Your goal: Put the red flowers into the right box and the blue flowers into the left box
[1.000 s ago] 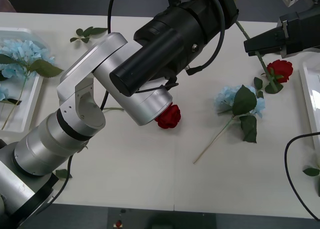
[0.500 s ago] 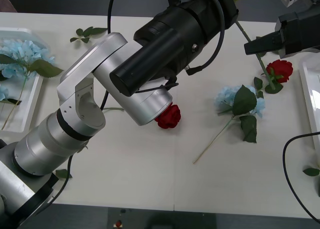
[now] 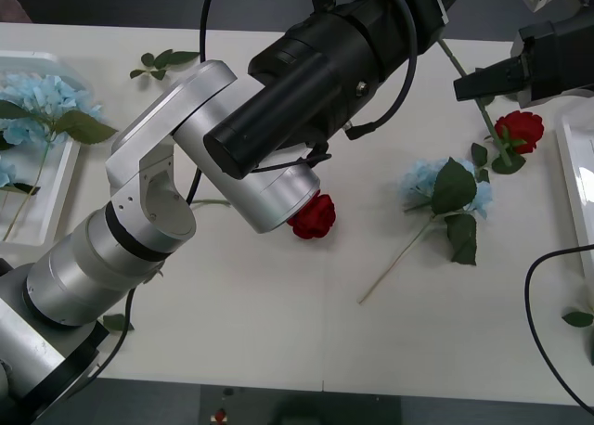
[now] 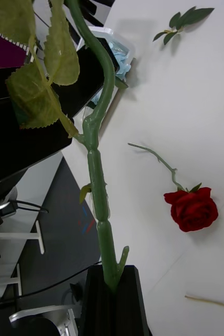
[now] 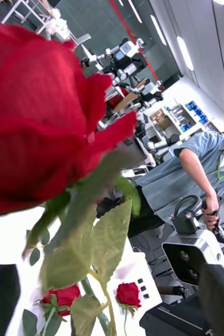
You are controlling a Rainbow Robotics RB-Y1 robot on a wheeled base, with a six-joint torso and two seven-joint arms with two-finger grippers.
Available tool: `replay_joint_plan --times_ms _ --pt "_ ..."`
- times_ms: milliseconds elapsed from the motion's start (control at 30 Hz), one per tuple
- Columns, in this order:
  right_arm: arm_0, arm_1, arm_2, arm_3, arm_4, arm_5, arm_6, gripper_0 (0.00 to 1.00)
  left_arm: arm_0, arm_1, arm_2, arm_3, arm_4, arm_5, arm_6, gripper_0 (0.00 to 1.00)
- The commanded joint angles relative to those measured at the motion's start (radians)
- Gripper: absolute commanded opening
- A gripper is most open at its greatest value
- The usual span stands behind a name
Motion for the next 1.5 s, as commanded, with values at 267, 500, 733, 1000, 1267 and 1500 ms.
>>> replay_joint_plan --times_ms 267,500,733,1000,1267,1500 --pt "-0.016 -0.035 -0.081 -0.01 0.102 -0.002 -0.038 0.0 0.007 0.022 0.015 -0.017 -0.013 -0.004 0.018 1.0" --pt "-0.016 -0.106 -0.11 -0.011 0.231 -0.004 -0.07 0.0 -0.001 0.241 0.051 -0.034 0.12 -0.021 -0.092 1.0" --pt "-0.016 -0.196 -0.137 0.024 0.343 -0.004 -0.132 0.0 0.059 0.401 0.078 -0.033 0.353 -0.041 -0.444 1.0" --pt "-0.016 -0.339 -0.147 0.173 0.511 -0.012 -0.164 0.0 0.195 0.45 0.21 -0.022 0.628 0.095 -1.154 1.0" --pt "-0.016 -0.408 -0.122 0.266 0.777 -0.022 -0.155 0.0 0.215 0.45 0.344 -0.022 0.734 0.399 -1.645 1.0" --pt "0.012 -0.425 -0.104 0.322 0.962 -0.105 -0.155 0.0 0.214 0.425 0.347 -0.02 0.597 0.549 -1.905 1.0"
